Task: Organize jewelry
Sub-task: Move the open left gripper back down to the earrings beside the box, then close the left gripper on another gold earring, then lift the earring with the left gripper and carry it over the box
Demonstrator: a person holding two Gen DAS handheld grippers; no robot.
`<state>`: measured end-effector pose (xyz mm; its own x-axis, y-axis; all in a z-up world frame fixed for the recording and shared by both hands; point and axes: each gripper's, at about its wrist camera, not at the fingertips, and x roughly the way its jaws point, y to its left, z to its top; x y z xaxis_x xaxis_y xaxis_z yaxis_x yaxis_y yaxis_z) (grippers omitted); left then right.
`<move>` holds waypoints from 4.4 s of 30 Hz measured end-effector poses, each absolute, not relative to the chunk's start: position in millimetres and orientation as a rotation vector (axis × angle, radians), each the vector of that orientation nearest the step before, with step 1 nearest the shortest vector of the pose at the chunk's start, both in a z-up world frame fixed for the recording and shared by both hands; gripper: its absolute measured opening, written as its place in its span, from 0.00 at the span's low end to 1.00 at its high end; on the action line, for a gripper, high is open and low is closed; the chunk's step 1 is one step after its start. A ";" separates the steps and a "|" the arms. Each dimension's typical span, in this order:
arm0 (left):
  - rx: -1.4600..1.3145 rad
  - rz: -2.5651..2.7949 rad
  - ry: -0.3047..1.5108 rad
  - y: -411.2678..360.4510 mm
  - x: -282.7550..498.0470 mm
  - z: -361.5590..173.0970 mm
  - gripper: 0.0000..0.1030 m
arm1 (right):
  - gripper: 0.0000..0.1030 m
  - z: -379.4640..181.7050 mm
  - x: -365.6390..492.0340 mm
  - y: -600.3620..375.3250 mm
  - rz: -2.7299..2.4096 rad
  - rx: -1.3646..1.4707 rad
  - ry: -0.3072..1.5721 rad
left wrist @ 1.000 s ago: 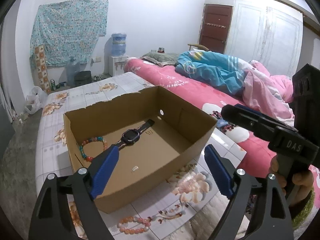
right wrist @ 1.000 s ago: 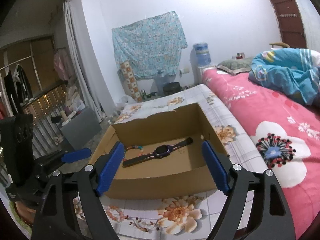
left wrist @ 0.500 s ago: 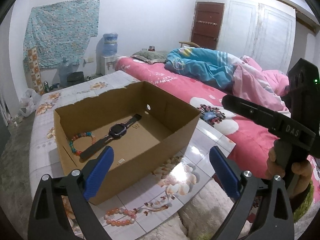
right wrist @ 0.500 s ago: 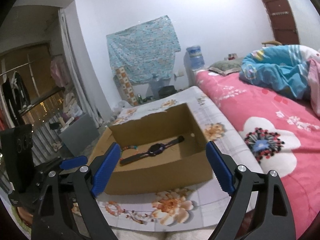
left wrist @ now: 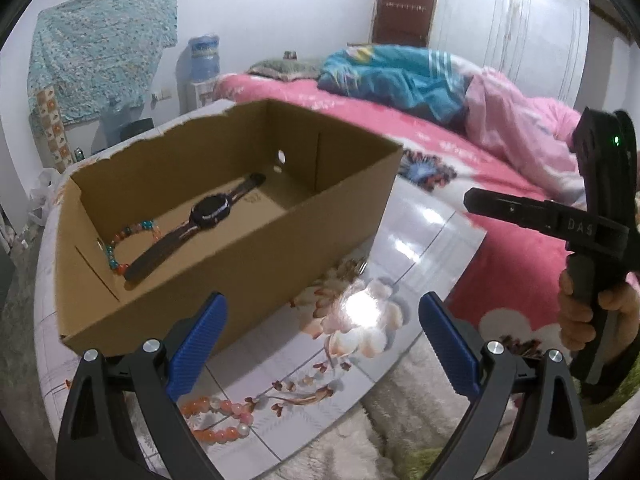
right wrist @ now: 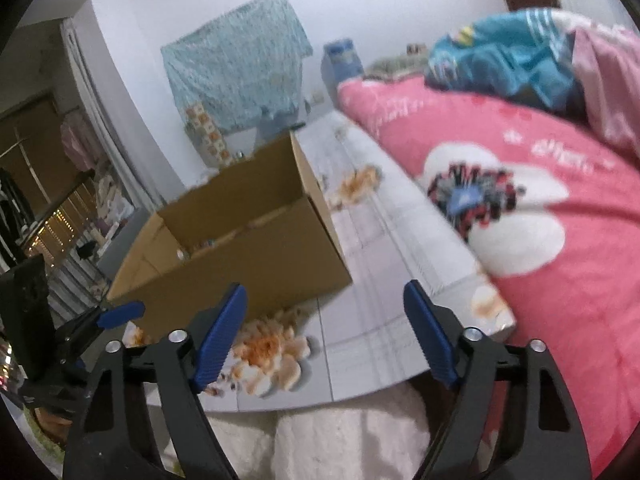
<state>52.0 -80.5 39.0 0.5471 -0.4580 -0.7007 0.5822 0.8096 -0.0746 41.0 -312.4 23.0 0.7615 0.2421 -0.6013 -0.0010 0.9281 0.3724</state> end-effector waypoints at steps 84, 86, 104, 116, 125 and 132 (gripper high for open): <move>0.380 -0.801 0.914 -163.2 120.1 -36.9 0.05 | 0.34 -34.9 83.6 -296.8 0.268 0.345 0.881; 0.392 -0.799 0.902 -165.0 119.8 -36.8 0.05 | 0.34 -35.3 83.7 -296.7 0.266 0.347 0.882; 0.463 -0.836 0.907 -173.3 119.3 -37.9 0.06 | 0.34 -36.9 85.0 -297.3 0.261 0.356 0.881; 0.303 -0.857 0.869 -154.7 120.0 -17.1 0.00 | 0.34 -30.1 80.1 -301.1 0.249 0.351 0.870; 0.144 -0.857 0.834 -123.1 125.7 16.4 0.00 | 0.34 -21.5 81.1 -287.4 0.295 0.316 0.849; 0.100 -0.815 0.839 -104.5 131.0 19.3 0.00 | 0.38 -21.4 83.8 -254.3 0.354 0.184 0.853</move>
<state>131.0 -104.5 19.3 0.3907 -0.6030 -0.6955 0.6776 0.6998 -0.2261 83.8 -254.3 -21.4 0.6040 0.3769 -0.7022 -0.2315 0.9261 0.2980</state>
